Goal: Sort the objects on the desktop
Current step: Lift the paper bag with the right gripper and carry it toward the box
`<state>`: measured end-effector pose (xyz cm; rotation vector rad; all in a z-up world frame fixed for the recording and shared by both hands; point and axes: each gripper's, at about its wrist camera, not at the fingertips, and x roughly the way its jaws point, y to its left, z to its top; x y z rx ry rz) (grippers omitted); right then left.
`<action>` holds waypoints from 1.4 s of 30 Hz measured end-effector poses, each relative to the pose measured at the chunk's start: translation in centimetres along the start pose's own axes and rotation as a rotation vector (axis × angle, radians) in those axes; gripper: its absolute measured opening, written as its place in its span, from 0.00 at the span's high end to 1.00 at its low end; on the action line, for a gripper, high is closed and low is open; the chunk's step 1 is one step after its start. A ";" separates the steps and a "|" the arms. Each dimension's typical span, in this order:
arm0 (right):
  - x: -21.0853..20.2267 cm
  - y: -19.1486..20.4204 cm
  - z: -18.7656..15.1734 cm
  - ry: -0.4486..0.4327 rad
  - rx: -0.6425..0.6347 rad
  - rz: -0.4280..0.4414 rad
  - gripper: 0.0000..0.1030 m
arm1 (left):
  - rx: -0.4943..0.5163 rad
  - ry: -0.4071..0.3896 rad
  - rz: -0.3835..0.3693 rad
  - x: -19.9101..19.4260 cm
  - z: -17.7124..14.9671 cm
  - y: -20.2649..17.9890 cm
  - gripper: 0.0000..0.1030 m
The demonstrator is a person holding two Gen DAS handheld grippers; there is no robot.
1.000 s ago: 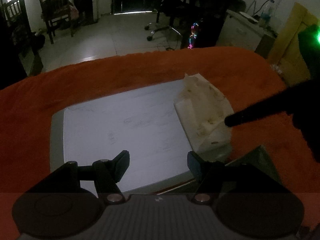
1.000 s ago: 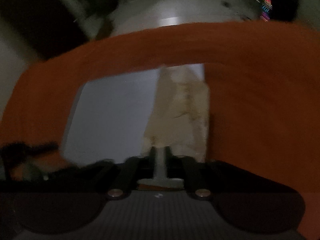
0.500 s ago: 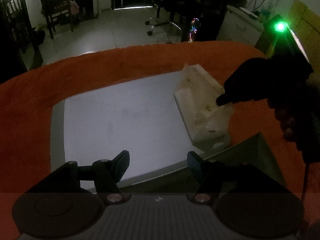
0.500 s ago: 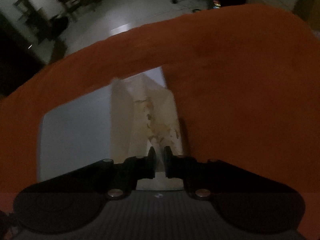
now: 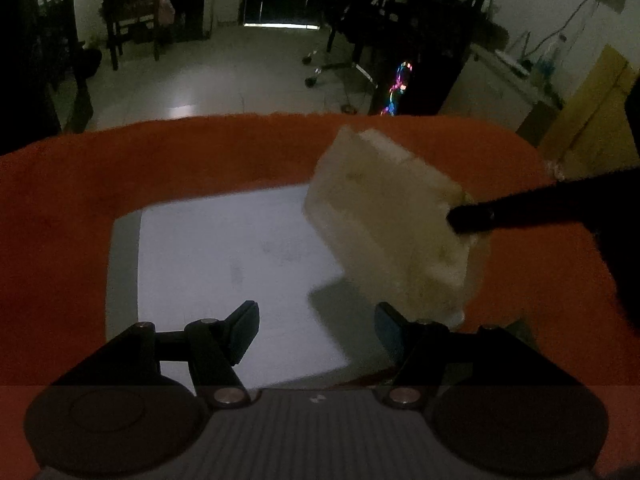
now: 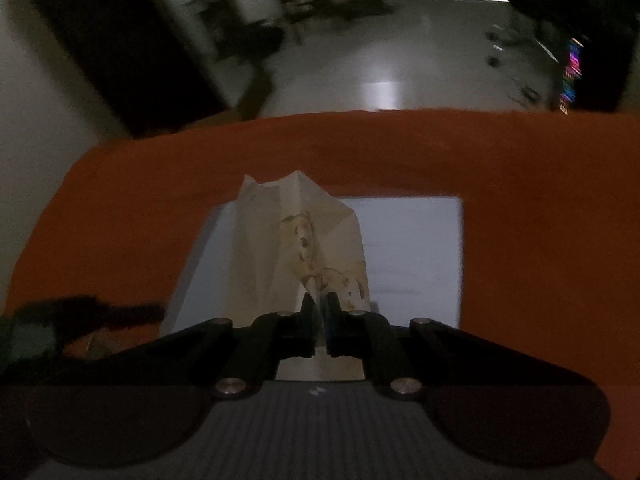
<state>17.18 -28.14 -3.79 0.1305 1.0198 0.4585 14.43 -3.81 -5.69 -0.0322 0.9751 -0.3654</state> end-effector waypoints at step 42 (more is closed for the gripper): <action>-9.0 8.2 -5.5 -0.148 -0.100 0.102 0.97 | -0.221 -0.083 -0.154 -6.5 -1.8 -0.3 0.99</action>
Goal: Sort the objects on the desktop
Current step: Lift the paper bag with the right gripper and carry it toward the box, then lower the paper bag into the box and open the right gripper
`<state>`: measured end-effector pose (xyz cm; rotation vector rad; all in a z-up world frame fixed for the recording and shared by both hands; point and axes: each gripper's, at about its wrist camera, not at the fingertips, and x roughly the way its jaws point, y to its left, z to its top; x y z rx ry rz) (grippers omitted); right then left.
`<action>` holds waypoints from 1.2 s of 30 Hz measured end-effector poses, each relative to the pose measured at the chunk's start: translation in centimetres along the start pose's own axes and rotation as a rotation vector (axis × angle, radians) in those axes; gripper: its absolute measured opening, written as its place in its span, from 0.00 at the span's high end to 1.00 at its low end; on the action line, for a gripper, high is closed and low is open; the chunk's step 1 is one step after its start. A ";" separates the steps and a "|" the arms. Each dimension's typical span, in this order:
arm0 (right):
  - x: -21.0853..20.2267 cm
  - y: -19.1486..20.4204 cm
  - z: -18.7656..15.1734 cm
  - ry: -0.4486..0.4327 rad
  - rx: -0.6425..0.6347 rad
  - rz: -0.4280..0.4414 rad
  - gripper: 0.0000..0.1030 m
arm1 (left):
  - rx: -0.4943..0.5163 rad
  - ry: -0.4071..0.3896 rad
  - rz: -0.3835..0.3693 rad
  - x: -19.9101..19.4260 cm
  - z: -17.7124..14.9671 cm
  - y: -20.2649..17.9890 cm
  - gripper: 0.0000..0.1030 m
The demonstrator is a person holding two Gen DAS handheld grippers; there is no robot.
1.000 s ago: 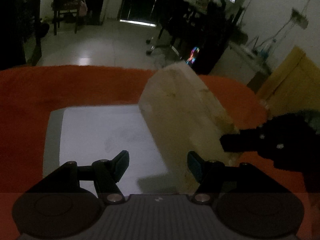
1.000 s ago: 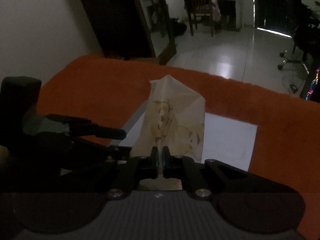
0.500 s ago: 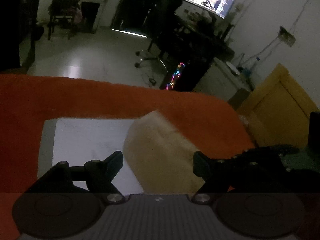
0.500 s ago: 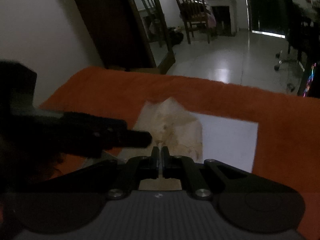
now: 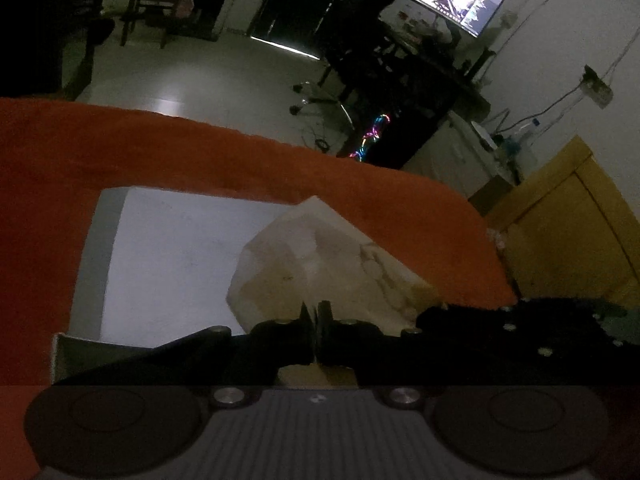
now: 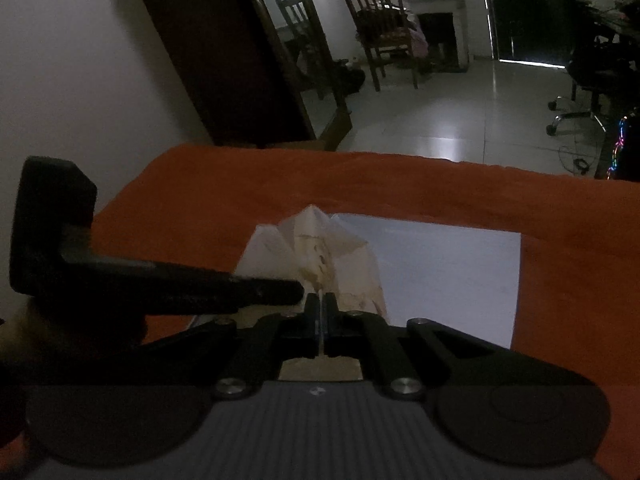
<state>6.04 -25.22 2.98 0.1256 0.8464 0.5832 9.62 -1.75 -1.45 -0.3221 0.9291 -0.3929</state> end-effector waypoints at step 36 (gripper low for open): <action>6.9 2.2 -12.6 0.297 0.032 -0.102 0.97 | 0.178 0.226 0.261 0.6 -14.5 -0.4 0.99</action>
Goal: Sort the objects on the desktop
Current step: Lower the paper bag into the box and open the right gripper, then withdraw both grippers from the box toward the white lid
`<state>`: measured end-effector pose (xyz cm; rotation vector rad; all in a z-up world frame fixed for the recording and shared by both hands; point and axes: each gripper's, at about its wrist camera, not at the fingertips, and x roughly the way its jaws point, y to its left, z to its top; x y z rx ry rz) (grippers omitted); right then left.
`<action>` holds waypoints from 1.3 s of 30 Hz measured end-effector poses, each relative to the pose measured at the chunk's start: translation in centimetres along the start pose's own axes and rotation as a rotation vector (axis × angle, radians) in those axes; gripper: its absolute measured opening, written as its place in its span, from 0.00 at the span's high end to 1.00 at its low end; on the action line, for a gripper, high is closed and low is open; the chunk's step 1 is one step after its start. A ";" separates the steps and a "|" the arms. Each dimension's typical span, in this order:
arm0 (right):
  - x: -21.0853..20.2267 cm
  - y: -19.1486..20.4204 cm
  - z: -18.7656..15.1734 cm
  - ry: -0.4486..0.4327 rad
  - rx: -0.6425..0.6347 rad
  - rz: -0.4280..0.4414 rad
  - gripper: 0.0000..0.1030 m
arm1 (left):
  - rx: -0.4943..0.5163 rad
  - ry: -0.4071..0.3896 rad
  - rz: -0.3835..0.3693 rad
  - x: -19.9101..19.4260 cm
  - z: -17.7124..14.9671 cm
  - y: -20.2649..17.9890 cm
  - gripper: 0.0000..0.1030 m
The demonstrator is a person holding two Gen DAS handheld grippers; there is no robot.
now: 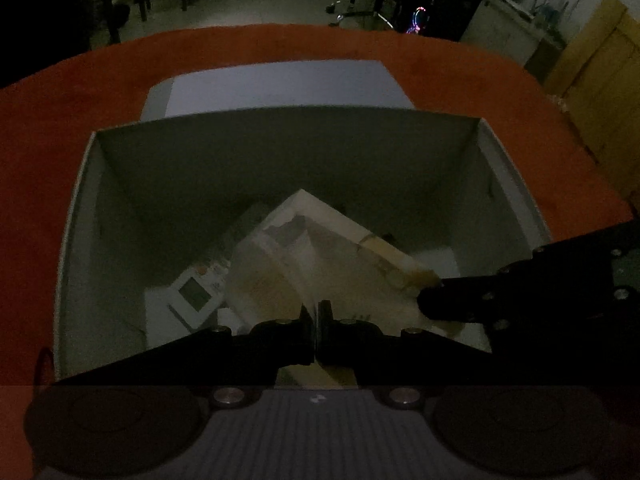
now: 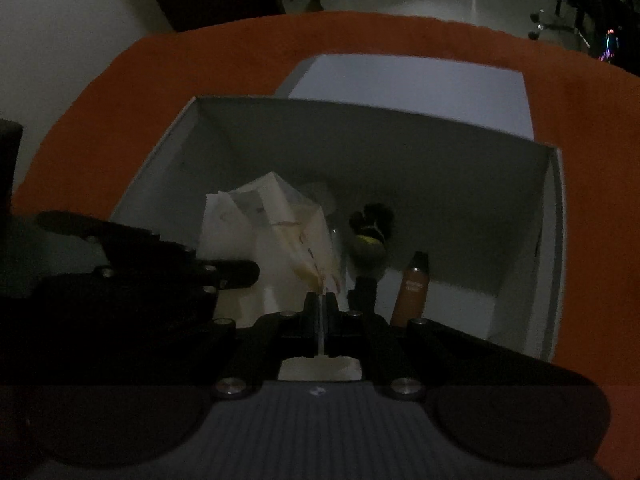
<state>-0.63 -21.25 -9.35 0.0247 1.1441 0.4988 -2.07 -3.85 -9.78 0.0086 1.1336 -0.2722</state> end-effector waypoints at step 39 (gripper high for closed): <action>-6.9 -0.5 1.9 -0.060 0.092 -0.142 0.51 | -0.118 -0.078 0.019 -4.9 2.9 5.9 0.69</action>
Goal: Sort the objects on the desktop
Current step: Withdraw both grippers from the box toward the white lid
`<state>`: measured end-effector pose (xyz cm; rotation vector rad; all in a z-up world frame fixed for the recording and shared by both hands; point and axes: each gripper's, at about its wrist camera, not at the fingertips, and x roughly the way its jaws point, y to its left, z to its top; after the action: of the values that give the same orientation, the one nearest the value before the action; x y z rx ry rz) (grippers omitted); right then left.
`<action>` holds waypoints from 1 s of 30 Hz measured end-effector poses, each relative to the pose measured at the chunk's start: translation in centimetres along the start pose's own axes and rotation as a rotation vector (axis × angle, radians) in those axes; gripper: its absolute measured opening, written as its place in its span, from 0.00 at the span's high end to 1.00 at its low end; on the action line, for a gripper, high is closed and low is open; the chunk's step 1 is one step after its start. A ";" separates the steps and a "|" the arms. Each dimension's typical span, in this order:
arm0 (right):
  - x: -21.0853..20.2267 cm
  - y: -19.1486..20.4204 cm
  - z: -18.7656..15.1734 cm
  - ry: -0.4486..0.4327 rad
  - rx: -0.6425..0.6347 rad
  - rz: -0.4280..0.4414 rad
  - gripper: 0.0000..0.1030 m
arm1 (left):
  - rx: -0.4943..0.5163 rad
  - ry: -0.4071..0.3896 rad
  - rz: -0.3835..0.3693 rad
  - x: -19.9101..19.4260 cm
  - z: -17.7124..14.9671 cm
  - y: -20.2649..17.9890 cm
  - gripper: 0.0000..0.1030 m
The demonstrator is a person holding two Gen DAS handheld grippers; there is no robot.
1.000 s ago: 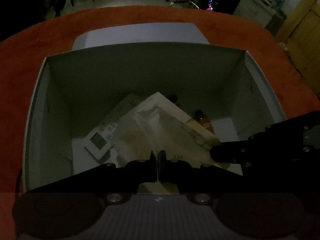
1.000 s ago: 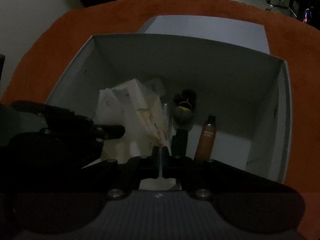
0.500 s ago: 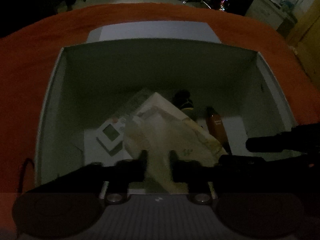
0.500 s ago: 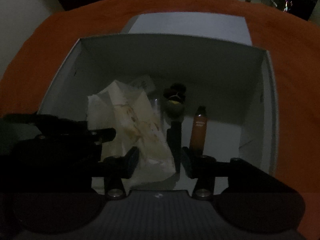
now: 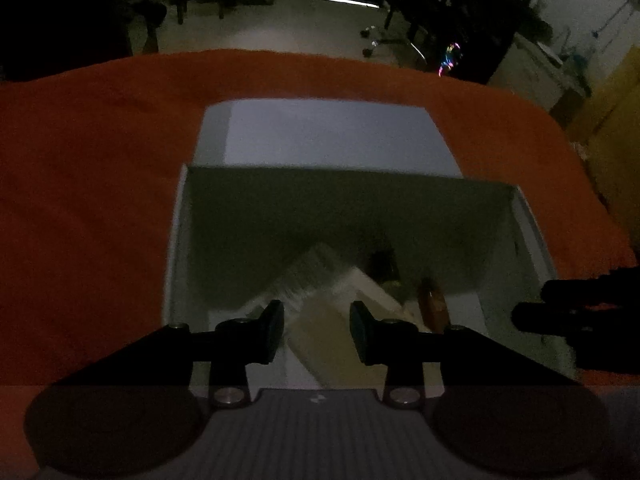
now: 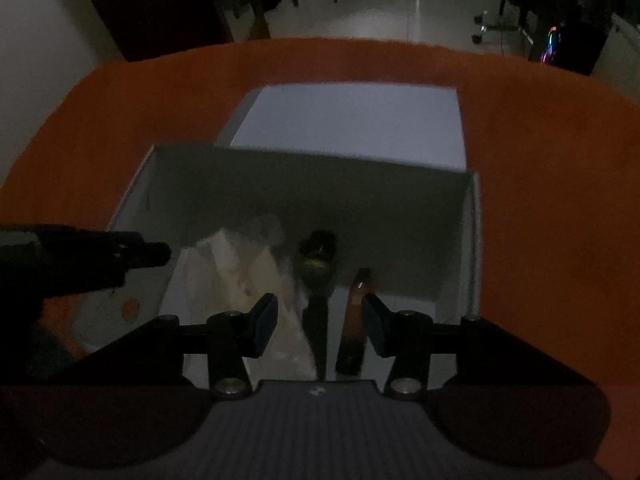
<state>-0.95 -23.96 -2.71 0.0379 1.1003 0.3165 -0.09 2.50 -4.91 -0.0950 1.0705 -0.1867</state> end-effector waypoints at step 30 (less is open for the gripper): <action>-2.0 -13.6 18.7 -0.144 0.294 0.034 0.03 | 0.014 -0.083 0.154 4.9 16.1 5.3 0.51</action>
<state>17.86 -35.17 5.09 0.3355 0.9967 0.1773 16.91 6.52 -2.36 -0.0076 0.9893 -0.0507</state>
